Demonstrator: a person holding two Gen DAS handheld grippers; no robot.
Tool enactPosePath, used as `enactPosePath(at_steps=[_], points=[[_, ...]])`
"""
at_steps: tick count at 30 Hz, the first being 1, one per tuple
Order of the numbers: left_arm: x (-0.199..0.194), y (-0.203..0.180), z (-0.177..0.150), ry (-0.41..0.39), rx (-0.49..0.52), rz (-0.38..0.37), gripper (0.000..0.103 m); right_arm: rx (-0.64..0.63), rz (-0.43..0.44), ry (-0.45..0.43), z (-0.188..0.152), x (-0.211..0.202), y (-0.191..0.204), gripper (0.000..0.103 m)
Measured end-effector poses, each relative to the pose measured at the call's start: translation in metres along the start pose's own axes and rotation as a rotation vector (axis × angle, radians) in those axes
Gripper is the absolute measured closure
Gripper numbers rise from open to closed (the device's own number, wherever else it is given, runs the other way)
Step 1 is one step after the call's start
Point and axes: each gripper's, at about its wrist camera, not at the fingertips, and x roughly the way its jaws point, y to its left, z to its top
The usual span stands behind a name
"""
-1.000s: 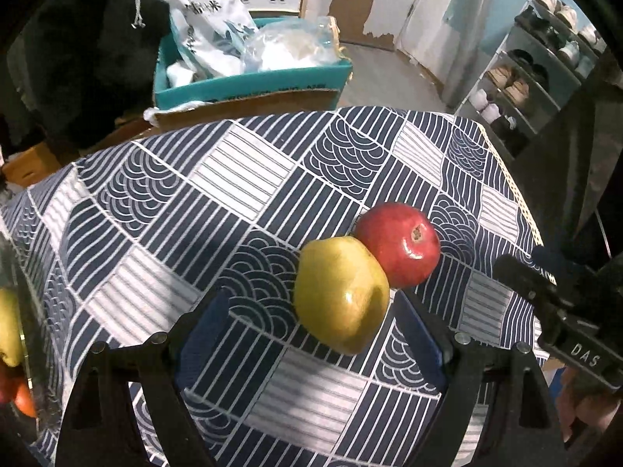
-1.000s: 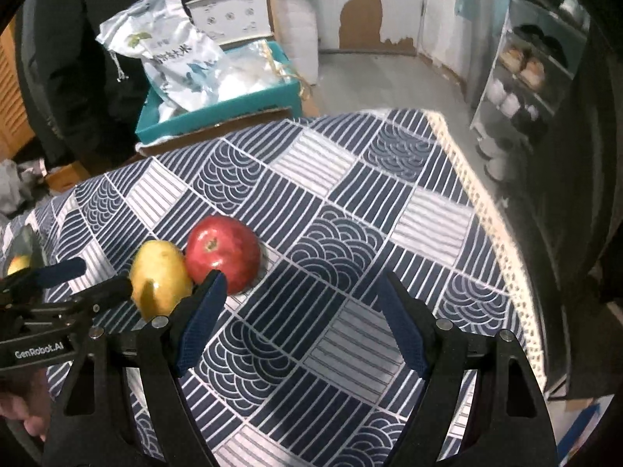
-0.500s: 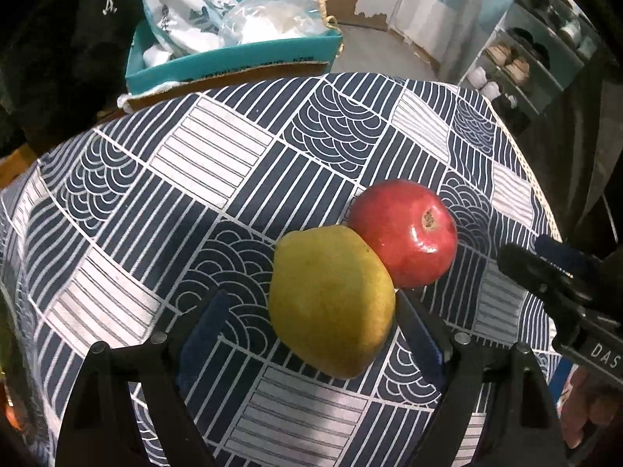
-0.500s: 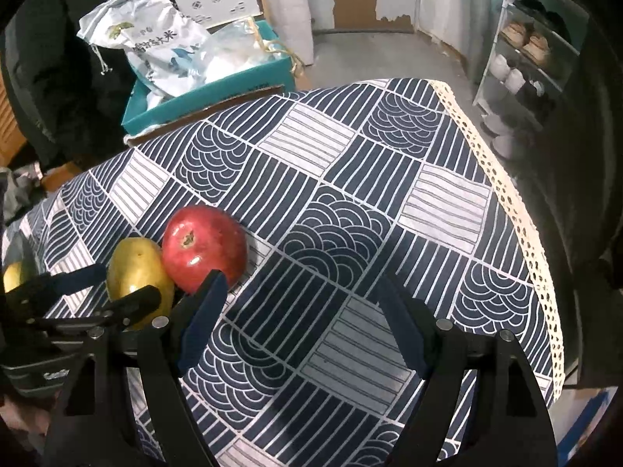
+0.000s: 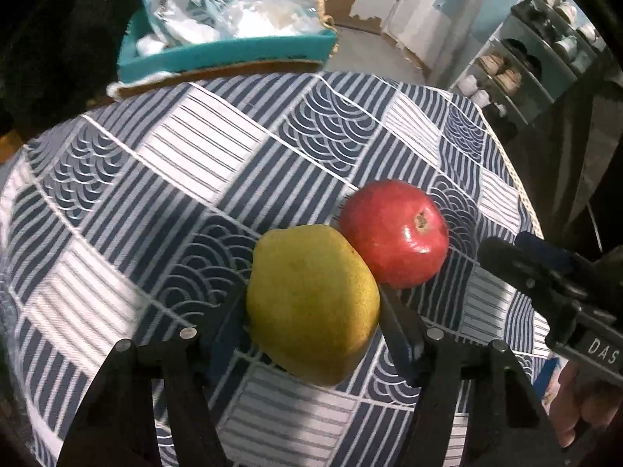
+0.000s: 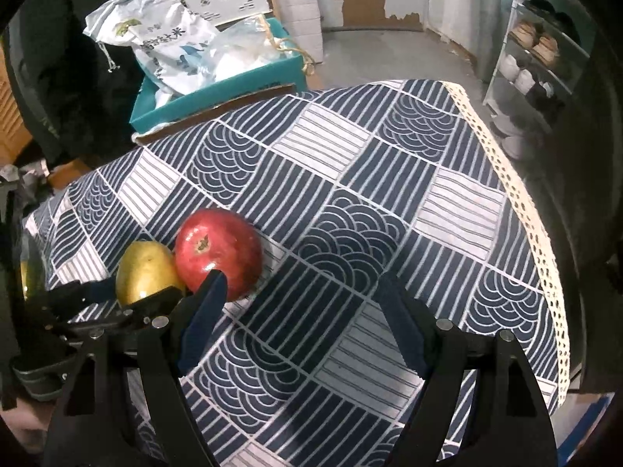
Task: Organize fruits
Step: 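Grasp the yellow pear with the left tool while the right tool grasps the red apple, then lift the yellow pear with the left tool while the right tool lifts the red apple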
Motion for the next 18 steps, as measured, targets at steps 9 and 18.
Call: enactPosePath(at_steps=[9,18], points=[[-0.020,0.036,0.003,-0.044,-0.017,0.098,0.035,-0.123,0.028,0.031,0.013,0.020,0.041,0.023],[-0.027,0.065,-0.002,-0.046,-0.059,0.112,0.035,-0.167,0.036,0.100,0.014,0.056,0.064,0.023]])
